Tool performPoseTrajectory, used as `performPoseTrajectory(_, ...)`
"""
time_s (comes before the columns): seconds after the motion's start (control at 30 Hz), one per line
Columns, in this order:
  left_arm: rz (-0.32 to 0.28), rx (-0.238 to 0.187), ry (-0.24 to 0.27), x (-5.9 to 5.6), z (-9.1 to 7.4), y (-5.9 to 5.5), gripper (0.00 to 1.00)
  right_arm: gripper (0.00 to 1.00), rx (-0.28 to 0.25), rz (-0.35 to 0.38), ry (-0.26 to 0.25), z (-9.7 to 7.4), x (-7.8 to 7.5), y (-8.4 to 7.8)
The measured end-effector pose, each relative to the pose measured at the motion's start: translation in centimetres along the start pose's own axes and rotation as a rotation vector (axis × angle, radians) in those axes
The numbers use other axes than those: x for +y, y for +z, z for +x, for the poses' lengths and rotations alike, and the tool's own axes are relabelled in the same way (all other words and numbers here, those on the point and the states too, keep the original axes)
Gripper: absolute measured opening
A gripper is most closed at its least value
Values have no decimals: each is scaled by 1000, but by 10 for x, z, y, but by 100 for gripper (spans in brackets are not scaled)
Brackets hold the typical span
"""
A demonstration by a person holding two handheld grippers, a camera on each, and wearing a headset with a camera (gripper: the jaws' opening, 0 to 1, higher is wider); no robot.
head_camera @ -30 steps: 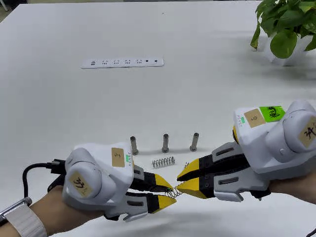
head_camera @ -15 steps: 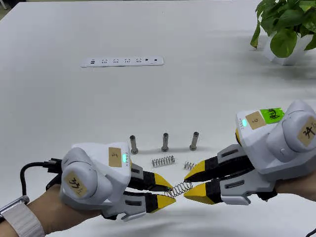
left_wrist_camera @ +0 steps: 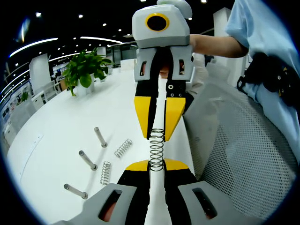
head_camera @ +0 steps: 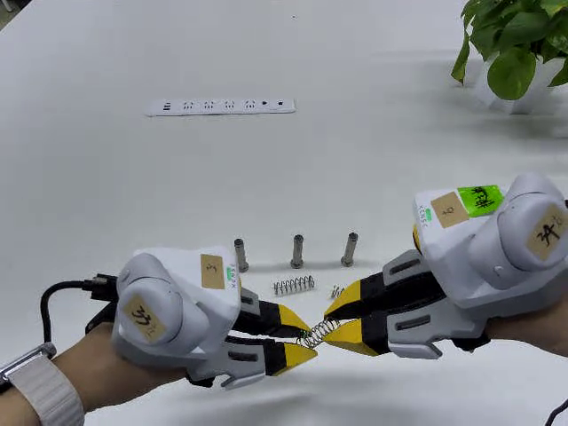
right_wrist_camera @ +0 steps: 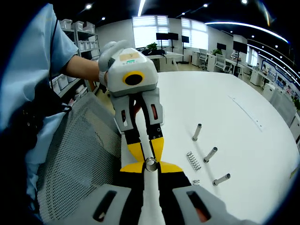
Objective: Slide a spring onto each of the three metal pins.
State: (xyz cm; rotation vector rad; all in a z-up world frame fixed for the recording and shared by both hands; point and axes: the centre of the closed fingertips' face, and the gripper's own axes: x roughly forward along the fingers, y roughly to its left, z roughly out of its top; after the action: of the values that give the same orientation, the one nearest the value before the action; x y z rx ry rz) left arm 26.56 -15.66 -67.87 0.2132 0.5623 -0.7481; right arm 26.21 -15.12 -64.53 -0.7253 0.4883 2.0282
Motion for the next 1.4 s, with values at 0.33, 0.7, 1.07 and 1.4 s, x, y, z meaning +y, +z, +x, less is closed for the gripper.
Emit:
performPoseTrajectory(0.33, -4, 20, -2, 1, 5, 1, 10, 12, 49, -71, -6, 3, 1, 4)
performPoseTrajectory(0.7, 7, 11, 1, -1, 6, 3, 9, 12, 66, -88, -3, 1, 0, 1)
performPoseTrajectory(1.07, 16, 26, -9, -3, 8, 2, 9, 16, 159, -136, 49, 1, 3, -2)
performPoseTrajectory(1.4, 20, 34, -10, -3, 10, 4, 9, 16, 247, -185, 81, 12, 3, -11)
